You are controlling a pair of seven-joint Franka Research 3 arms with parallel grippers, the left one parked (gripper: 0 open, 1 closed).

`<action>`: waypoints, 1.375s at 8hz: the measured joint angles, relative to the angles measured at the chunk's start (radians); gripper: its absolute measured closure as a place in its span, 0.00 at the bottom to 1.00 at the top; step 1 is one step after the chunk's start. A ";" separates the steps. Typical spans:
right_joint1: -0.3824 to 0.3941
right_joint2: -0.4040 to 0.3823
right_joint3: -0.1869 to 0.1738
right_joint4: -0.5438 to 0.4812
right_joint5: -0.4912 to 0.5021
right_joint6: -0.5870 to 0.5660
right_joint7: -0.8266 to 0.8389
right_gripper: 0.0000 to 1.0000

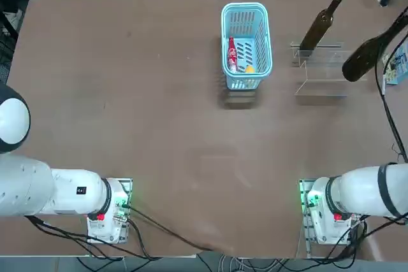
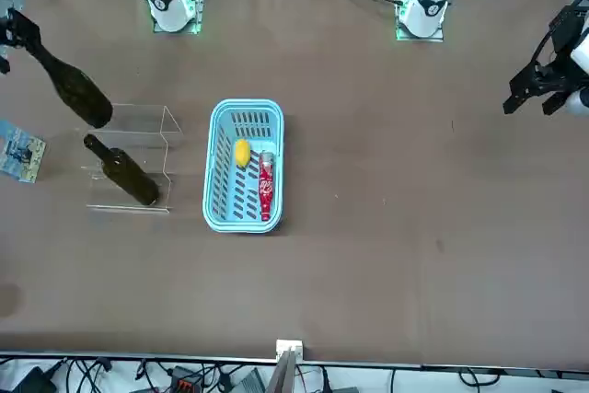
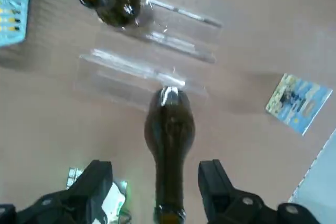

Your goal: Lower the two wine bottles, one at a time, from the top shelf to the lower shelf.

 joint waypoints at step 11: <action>-0.002 -0.062 -0.050 -0.144 -0.025 -0.017 -0.011 0.21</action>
